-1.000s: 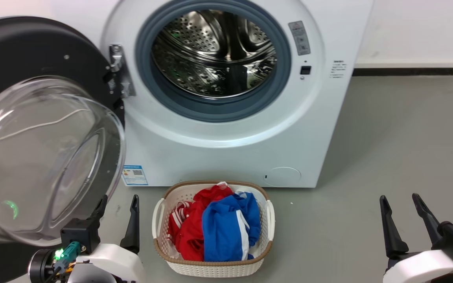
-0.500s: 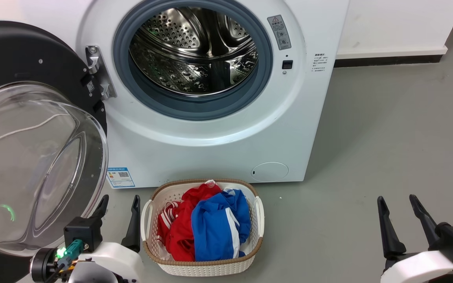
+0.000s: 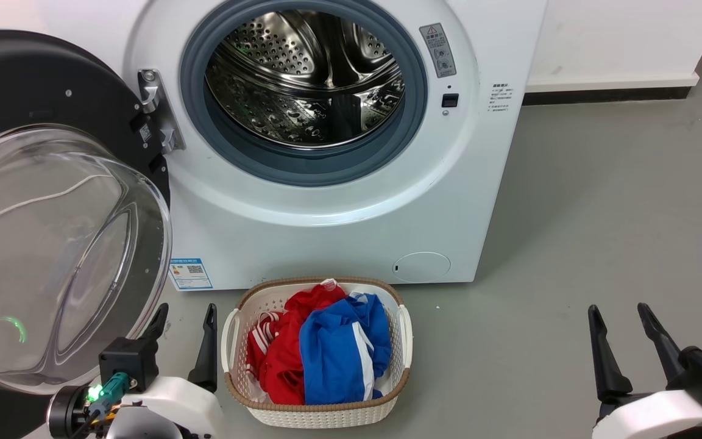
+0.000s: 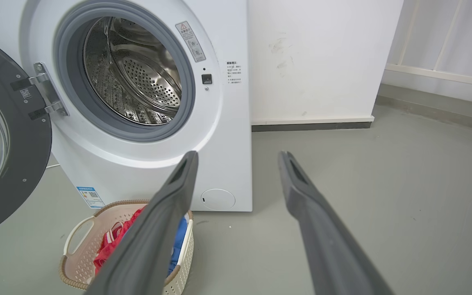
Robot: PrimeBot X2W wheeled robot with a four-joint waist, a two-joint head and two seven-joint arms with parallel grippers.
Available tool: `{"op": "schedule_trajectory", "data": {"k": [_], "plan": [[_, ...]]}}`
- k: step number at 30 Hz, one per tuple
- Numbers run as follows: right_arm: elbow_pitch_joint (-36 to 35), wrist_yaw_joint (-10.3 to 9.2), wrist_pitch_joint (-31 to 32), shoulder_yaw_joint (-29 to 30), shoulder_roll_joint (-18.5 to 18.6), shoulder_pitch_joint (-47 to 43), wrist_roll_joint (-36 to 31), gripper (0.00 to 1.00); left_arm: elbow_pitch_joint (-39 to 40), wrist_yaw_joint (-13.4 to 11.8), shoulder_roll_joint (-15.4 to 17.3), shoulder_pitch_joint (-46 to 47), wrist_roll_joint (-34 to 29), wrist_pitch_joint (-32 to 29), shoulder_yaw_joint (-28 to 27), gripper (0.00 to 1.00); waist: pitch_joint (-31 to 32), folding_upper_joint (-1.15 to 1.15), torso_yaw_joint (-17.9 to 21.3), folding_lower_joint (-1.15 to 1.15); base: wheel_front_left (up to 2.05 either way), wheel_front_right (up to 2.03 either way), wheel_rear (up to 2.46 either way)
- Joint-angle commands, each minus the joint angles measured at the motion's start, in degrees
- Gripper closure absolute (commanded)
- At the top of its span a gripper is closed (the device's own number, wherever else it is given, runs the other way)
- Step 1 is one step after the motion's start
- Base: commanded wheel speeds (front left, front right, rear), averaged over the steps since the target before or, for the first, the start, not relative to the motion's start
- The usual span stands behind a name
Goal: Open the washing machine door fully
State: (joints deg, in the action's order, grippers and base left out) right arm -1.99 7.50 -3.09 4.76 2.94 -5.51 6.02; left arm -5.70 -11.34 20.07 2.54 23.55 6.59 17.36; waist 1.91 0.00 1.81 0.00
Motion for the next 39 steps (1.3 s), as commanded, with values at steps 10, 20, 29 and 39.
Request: {"op": "schedule_trajectory", "data": {"k": [10, 20, 29, 39], "plan": [[1.87, 0.0, 0.66, 0.43, -0.02, 0.76, 4.4, 1.0, -0.44, 0.87, -1.12, -0.29, 3.97, -0.42, -1.01, 1.0, -0.18, 0.0, -0.29, 0.0, 0.0, 0.0, 0.0], [3.52, 0.0, 1.79, 0.46, -0.03, 2.14, 15.84, 1.0, -1.71, 3.37, -3.15, 0.45, 13.11, -2.08, -4.05, 1.0, -0.34, 0.0, -0.41, 0.0, 0.0, 0.0, 0.0], [5.02, 0.0, 2.73, 0.58, -0.03, 3.39, 24.9, 1.0, -2.8, 5.44, -4.83, 1.07, 20.36, -3.41, -6.51, 1.0, -0.47, 0.0, -0.53, 0.0, 0.0, 0.0, 0.0], [6.6, 0.0, 3.73, 0.76, -0.03, 4.69, 33.93, 1.0, -3.77, 7.45, -6.54, 1.63, 27.57, -4.76, -8.96, 1.0, -0.63, 0.0, -0.65, 0.0, 0.0, 0.0, 0.0]]}}
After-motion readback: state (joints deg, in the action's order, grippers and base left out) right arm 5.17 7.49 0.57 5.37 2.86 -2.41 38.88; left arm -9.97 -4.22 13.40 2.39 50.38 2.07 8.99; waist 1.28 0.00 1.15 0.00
